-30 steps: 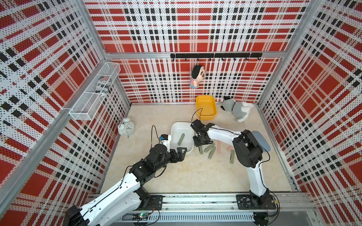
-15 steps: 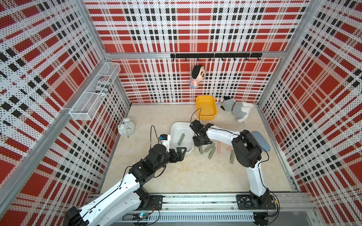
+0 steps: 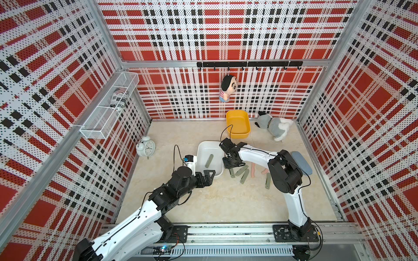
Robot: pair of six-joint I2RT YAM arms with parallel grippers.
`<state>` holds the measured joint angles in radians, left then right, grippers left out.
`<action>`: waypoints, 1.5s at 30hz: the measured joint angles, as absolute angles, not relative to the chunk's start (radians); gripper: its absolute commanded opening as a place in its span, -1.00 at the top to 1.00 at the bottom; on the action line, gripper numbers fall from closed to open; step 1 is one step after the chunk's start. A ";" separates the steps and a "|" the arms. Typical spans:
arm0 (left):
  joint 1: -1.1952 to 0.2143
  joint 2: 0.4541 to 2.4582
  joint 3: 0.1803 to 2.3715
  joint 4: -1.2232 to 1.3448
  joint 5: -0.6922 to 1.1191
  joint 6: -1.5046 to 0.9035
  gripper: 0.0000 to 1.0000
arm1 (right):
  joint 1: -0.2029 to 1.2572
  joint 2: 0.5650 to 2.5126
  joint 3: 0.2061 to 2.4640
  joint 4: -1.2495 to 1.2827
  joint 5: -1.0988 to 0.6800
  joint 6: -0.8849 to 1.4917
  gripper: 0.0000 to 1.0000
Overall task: Place the fruit knives into the storage box by color
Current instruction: Pick up the fruit knife from the center of the board, then place the fruit knife in the storage box.
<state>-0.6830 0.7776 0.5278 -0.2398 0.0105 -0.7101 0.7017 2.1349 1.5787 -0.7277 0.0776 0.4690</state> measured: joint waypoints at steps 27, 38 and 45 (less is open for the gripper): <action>-0.673 0.963 0.648 -0.212 0.022 -0.670 -0.97 | 0.616 2.036 1.679 -0.796 0.013 0.437 0.62; -0.661 1.111 0.826 -0.192 0.022 -0.612 -0.97 | 0.599 2.030 1.890 -0.892 0.020 0.401 0.64; -0.556 1.091 0.807 -0.212 0.056 -0.587 -0.97 | 0.610 2.069 2.083 -0.934 0.003 0.391 0.63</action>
<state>-0.5556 1.0912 0.8074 -0.2119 0.0563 -0.5869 0.6098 2.0686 2.0830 -0.9337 0.0029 0.3908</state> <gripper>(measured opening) 0.988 0.251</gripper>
